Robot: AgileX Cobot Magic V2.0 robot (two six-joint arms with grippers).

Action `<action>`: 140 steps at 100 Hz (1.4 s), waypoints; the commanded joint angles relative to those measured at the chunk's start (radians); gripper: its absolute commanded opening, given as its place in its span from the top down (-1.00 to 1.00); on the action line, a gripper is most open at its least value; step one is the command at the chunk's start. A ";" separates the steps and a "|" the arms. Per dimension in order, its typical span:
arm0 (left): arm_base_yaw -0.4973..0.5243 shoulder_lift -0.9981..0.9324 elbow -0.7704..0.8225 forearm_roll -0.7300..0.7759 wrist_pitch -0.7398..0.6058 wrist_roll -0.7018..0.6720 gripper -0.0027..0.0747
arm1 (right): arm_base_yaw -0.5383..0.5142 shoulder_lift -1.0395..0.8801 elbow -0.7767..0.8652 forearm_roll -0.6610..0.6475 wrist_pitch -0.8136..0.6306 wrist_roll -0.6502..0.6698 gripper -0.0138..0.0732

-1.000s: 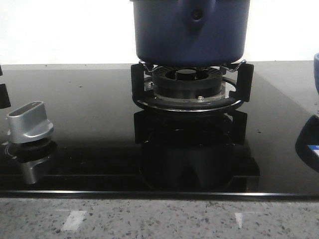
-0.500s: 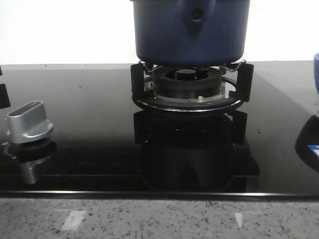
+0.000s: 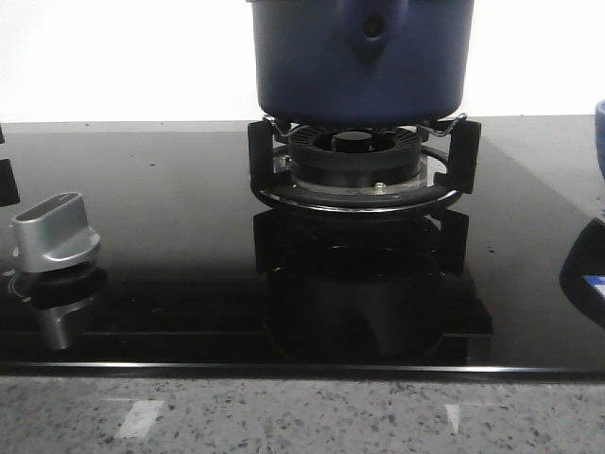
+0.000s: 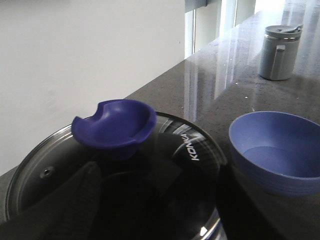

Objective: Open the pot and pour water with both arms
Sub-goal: 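Lower the left gripper onto the purple lid knob and close it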

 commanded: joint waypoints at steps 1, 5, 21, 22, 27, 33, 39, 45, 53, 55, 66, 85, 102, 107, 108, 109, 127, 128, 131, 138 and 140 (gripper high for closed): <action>0.005 -0.021 -0.030 -0.107 -0.015 0.006 -0.17 | -0.006 0.020 -0.035 0.005 -0.075 -0.009 -0.08; 0.005 -0.017 -0.030 -0.107 -0.025 0.006 -0.17 | -0.006 0.020 -0.035 0.005 -0.075 -0.009 -0.08; 0.005 -0.013 -0.030 -0.107 -0.018 0.006 -0.17 | -0.006 0.020 -0.035 0.005 -0.077 -0.009 -0.08; 0.005 -0.013 -0.030 -0.107 -0.018 0.006 -0.17 | -0.006 0.020 -0.035 0.005 -0.077 -0.009 -0.08; 0.005 -0.013 -0.030 -0.107 -0.006 0.006 -0.17 | -0.006 0.020 -0.035 0.005 -0.077 -0.009 -0.08; 0.005 -0.013 -0.030 -0.107 0.027 0.008 -0.18 | -0.006 0.020 -0.035 0.007 -0.077 -0.009 -0.08; 0.005 -0.012 -0.030 -0.107 0.060 0.060 -0.18 | -0.006 0.020 -0.035 0.009 -0.077 -0.009 -0.08; 0.005 -0.012 -0.030 -0.107 0.069 0.116 -0.18 | -0.006 0.020 -0.035 0.009 -0.089 -0.009 -0.08; 0.005 -0.006 -0.030 -0.107 0.071 0.149 -0.18 | -0.006 0.020 -0.035 0.009 -0.112 -0.009 -0.08; 0.007 -0.003 -0.030 -0.107 0.071 0.156 -0.18 | -0.006 0.020 -0.035 0.009 -0.112 -0.009 -0.08; 0.024 0.020 -0.032 -0.107 0.092 0.156 -0.22 | -0.006 0.020 -0.035 0.009 -0.110 -0.009 -0.08; 0.041 0.037 -0.058 -0.107 0.097 0.156 -0.30 | -0.006 0.020 -0.035 0.013 -0.106 -0.009 -0.08; 0.045 0.072 -0.114 -0.107 0.121 0.151 -0.30 | -0.006 0.020 -0.035 0.013 -0.106 -0.009 -0.08; 0.046 0.088 -0.132 -0.107 0.142 0.143 -0.30 | -0.006 0.020 -0.035 0.013 -0.103 -0.009 -0.08; 0.046 0.093 -0.134 -0.107 0.142 0.143 -0.30 | -0.006 0.020 -0.035 0.013 -0.103 -0.009 -0.08; 0.046 0.095 -0.136 -0.107 0.144 0.138 -0.30 | -0.006 0.020 -0.035 0.013 -0.103 -0.009 -0.08; 0.046 0.140 -0.171 -0.107 0.144 0.118 -0.30 | -0.006 0.020 -0.035 0.013 -0.105 -0.009 -0.08; 0.046 0.140 -0.171 -0.107 0.144 0.118 -0.30 | -0.006 0.020 -0.035 0.013 -0.105 -0.009 -0.08; 0.046 0.145 -0.175 -0.107 0.144 0.118 -0.30 | -0.006 0.020 -0.035 0.013 -0.105 -0.009 -0.08; 0.046 0.154 -0.183 -0.107 0.131 0.118 -0.30 | -0.006 0.020 -0.035 0.013 -0.105 -0.009 -0.08; 0.046 0.157 -0.186 -0.107 0.131 0.118 -0.30 | -0.006 0.020 -0.035 0.013 -0.105 -0.009 -0.08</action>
